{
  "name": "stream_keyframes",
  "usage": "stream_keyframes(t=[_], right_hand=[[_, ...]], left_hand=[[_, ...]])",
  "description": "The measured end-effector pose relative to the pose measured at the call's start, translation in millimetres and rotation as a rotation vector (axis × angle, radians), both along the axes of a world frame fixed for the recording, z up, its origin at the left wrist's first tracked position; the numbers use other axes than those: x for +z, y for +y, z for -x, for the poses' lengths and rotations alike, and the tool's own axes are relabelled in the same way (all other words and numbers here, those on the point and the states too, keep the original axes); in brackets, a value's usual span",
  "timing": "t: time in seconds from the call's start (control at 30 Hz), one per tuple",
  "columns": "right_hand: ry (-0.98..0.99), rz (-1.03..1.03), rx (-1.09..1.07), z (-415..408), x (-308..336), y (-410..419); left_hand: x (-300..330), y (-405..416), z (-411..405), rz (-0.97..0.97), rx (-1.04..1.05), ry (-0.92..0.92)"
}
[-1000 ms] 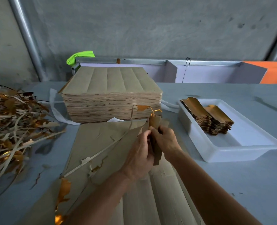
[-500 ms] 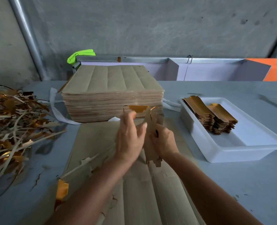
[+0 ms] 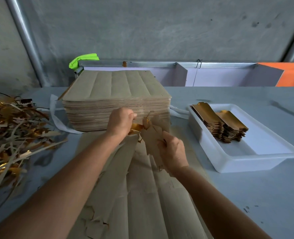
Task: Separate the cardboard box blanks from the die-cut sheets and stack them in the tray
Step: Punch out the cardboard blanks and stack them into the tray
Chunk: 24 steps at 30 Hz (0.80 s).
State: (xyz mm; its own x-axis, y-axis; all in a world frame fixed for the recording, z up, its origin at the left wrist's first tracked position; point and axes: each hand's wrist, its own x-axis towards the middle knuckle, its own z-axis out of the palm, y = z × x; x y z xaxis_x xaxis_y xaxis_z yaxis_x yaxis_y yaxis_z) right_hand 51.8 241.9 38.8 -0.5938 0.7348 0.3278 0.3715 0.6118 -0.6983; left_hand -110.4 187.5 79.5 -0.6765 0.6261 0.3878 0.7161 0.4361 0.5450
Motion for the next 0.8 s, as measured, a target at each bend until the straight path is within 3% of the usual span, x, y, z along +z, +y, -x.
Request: stream_keyframes(t=[0.13, 0.23, 0.43, 0.6, 0.67, 0.8], right_hand=[[0.092, 0.249, 0.003, -10, 2, 14], [0.116, 0.314, 0.047, -19, 3, 24], [-0.014, 0.078, 0.124, -15, 7, 20], [-0.088, 0.019, 0.145, -17, 10, 19], [-0.067, 0.038, 0.137, -20, 10, 21], [0.015, 0.165, 0.095, -22, 10, 26]], left_hand=[[-2, -11, 20, -0.022, 0.13, 0.047], [0, -16, 26, -0.099, 0.128, 0.045], [17, -8, -18, -0.065, -0.354, -0.214], [16, -2, -21, -0.1, -0.319, -0.254], [15, -2, -17, -0.108, -0.245, -0.19], [9, 1, -9, 0.004, -0.12, 0.139]])
